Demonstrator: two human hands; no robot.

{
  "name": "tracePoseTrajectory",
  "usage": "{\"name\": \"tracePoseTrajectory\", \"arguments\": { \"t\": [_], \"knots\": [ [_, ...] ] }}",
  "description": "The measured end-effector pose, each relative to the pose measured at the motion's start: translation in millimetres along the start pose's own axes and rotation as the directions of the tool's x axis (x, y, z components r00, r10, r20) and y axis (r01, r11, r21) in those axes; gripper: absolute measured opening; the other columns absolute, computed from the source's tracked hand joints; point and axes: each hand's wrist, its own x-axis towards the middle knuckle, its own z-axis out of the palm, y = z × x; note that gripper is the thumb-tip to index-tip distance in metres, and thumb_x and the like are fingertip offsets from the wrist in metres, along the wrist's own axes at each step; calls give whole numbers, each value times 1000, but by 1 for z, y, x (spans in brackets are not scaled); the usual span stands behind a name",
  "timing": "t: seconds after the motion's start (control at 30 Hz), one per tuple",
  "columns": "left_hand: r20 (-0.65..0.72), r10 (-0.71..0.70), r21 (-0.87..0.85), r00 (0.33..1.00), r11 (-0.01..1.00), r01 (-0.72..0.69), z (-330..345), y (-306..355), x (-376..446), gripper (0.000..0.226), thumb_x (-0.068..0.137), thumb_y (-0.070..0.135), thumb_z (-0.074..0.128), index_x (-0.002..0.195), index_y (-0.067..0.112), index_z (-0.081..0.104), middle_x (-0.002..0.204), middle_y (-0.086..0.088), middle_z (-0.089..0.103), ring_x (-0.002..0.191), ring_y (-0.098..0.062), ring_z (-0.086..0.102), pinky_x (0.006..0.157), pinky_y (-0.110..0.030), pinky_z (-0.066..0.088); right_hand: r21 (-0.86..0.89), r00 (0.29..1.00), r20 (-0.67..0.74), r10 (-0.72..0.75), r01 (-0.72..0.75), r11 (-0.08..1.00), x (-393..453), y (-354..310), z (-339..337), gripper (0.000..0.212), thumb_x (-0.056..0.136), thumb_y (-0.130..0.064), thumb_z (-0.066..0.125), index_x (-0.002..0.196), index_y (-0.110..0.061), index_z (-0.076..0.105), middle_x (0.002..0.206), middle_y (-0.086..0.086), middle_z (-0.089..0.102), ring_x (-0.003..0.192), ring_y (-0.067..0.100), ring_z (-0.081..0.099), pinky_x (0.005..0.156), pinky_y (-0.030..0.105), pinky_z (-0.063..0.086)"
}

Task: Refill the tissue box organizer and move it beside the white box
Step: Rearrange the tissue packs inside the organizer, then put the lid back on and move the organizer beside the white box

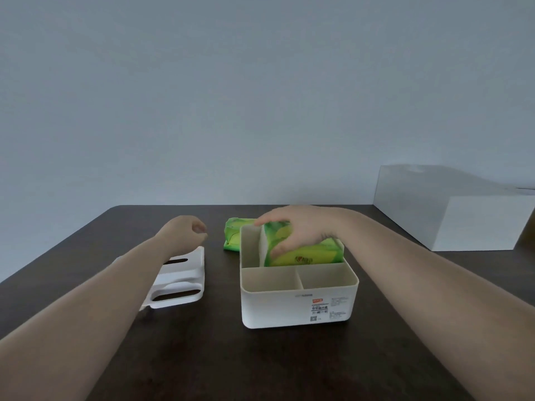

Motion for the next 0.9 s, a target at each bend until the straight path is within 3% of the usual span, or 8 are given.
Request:
{"name": "tracePoseTrajectory", "arguments": {
  "t": [0.13,0.27,0.5,0.7,0.73,0.8,0.83,0.9],
  "knots": [
    [-4,-20,33,1000,999,20,-17,-21,-12,33,90,22,57,121,12,64,125,-5,66,117,-22,58,100,-33,43,158,987,-158,27,-1,987,2,-19,-4,55,90,-47,59,139,-22,52,143,-4,53,132,14,49,96,21,44],
    [-26,-83,47,996,995,84,-35,-44,-29,33,90,25,57,121,15,64,124,-2,65,117,-22,57,97,-32,43,192,969,-245,37,10,981,15,-46,1,44,92,-45,58,127,-18,62,130,0,63,120,16,58,106,34,44],
    [-37,-256,90,966,962,258,-56,-90,-54,50,94,38,49,137,12,49,141,-5,53,130,-25,49,104,-37,40,93,987,-161,23,-8,996,47,-102,28,47,96,-41,51,138,-19,52,137,2,58,125,21,54,100,31,40],
    [-8,-356,7,935,935,356,-54,-113,-62,59,98,39,41,146,6,35,149,-11,44,137,-29,41,109,-36,34,86,983,-94,159,-152,985,76,-122,55,44,96,-23,49,138,-10,52,141,7,54,127,26,52,102,34,42],
    [3,-365,-12,931,931,365,-54,-115,-63,58,98,38,40,146,4,35,149,-12,44,136,-29,42,109,-36,34,95,979,-80,188,-180,979,81,-123,59,42,95,-20,49,134,-6,54,137,10,57,123,28,55,98,34,46],
    [36,-373,-35,927,927,374,-51,-120,-63,55,99,37,38,141,1,41,144,-14,48,132,-30,45,105,-37,36,111,971,-40,235,-229,967,90,-124,66,36,93,-17,48,122,-1,59,119,11,63,103,28,61,72,29,48],
    [51,-376,-46,925,925,378,-50,-122,-63,54,99,37,37,138,0,45,140,-15,51,128,-31,48,103,-37,38,117,965,-25,260,-255,960,94,-124,69,31,92,-17,48,115,0,61,108,11,62,89,27,59,60,27,42],
    [59,-383,-67,922,920,386,-48,-127,-62,53,99,36,37,132,-3,51,132,-17,57,121,-32,53,99,-38,41,139,951,3,310,-307,941,102,-127,74,29,92,-18,49,110,1,62,97,12,60,76,26,54,51,26,36]
  ]
}}
